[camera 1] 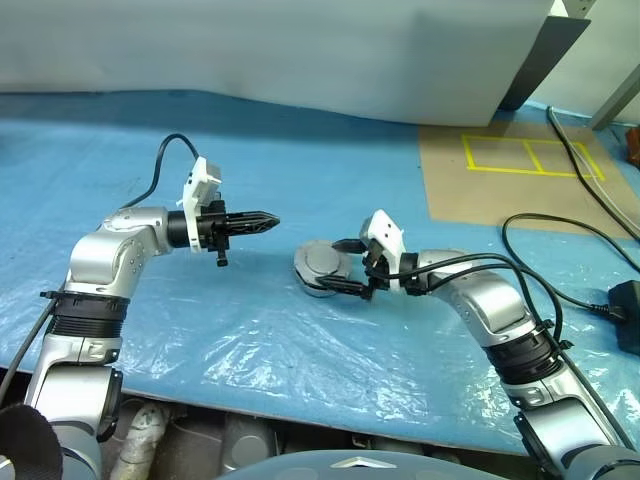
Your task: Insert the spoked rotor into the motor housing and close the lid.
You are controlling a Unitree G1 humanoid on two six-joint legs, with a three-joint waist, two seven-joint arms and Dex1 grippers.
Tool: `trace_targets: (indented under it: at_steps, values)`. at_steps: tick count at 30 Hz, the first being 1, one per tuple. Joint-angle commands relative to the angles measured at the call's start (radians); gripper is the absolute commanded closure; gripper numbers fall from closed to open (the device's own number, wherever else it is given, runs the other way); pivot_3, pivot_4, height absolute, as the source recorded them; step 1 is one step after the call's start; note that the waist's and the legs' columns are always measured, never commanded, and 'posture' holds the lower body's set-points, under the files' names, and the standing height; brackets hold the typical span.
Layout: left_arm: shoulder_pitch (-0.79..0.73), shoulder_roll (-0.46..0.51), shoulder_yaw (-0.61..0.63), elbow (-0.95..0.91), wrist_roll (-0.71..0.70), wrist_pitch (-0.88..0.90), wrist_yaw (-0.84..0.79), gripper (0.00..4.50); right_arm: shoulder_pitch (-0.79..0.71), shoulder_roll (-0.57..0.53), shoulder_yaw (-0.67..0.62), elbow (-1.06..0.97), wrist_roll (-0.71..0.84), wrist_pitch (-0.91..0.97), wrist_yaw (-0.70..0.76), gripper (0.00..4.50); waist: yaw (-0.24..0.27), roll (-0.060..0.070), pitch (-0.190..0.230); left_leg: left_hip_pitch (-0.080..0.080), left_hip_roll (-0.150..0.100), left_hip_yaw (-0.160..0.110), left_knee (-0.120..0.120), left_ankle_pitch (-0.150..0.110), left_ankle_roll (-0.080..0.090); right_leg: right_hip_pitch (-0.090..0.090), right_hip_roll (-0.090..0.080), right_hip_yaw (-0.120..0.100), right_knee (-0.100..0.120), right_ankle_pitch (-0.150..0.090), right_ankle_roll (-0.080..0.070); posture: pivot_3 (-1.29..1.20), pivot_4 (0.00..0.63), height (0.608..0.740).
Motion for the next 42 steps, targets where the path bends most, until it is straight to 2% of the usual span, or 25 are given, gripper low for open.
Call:
trace_targets:
  at_steps: [1,12,15,18,25,30,33,36,39,42]
  values:
    - [0.018,0.017,0.014,-0.036,-0.008,-0.011,-0.010,4.50,-0.025,0.017,0.013,0.020,-0.030,-0.043,0.016,0.06,-0.002,0.000,0.000,0.000,0.000,0.000,0.000,0.000,0.000,0.000,0.000,0.000,0.000,0.000,0.000,0.00,0.150,0.740]
    - [0.067,0.015,-0.011,-0.067,0.017,-0.044,0.002,4.50,-0.030,0.037,0.072,0.124,-0.152,-0.127,0.050,0.06,-0.020,0.000,0.000,0.001,0.000,0.000,0.002,0.000,0.000,0.000,0.000,0.001,0.002,0.000,0.000,0.00,0.150,0.740]
    - [0.067,0.015,-0.010,-0.072,0.013,-0.038,0.005,4.50,-0.018,0.023,0.089,0.128,-0.177,-0.145,0.072,0.66,-0.023,0.000,0.000,0.001,0.000,0.000,0.003,0.000,0.000,0.000,0.000,0.001,0.002,0.000,0.000,0.00,0.150,0.740]
    - [0.070,0.014,-0.011,-0.079,0.010,-0.034,0.006,4.50,-0.013,0.023,0.084,0.130,-0.183,-0.149,0.078,1.54,-0.023,0.000,0.000,0.001,0.000,0.000,0.003,0.000,0.000,0.000,0.000,0.001,0.002,0.000,-0.001,0.00,0.150,0.740]
    - [0.066,0.006,-0.016,-0.076,0.008,-0.032,0.012,4.50,-0.003,0.006,0.060,0.114,-0.200,-0.147,0.074,1.54,-0.023,0.000,0.000,0.002,0.000,0.000,0.003,0.000,0.000,0.001,0.000,0.002,0.003,0.000,-0.001,0.00,0.150,0.740]
    - [0.054,0.007,-0.020,-0.052,0.018,-0.044,0.004,4.50,0.018,-0.013,0.001,0.051,-0.140,-0.097,0.095,1.54,-0.022,0.000,0.000,0.002,0.000,0.000,0.003,0.000,0.000,0.001,0.000,0.002,0.002,0.000,-0.001,0.00,0.150,0.740]
    - [0.050,0.008,-0.020,-0.046,0.020,-0.045,0.003,4.50,0.001,-0.004,-0.065,-0.032,-0.046,-0.005,0.103,1.54,-0.022,0.000,0.000,0.002,0.000,0.000,0.003,0.000,0.000,0.001,0.000,0.002,0.002,0.000,-0.001,0.00,0.150,0.740]
    - [0.053,0.008,-0.020,-0.044,0.020,-0.046,0.003,4.50,-0.022,-0.002,-0.090,-0.074,-0.022,0.031,0.093,1.54,-0.024,0.000,0.000,0.002,0.000,0.001,0.003,0.000,0.000,0.000,0.000,0.002,0.002,-0.001,-0.001,0.00,0.150,0.740]
    - [0.054,0.008,-0.019,-0.042,0.021,-0.047,0.004,4.50,-0.024,-0.008,-0.076,-0.093,-0.032,0.026,0.095,0.99,-0.023,0.000,0.000,0.002,0.000,0.001,0.002,0.000,0.000,0.000,0.000,0.002,0.002,-0.001,-0.001,0.00,0.150,0.740]
    - [0.053,0.008,-0.017,-0.035,0.022,-0.049,0.004,4.50,-0.035,0.018,-0.051,-0.063,-0.054,-0.001,0.085,0.05,-0.023,0.000,0.000,0.002,0.000,0.001,0.002,0.000,0.000,0.000,0.000,0.002,0.002,-0.001,-0.001,0.00,0.150,0.740]
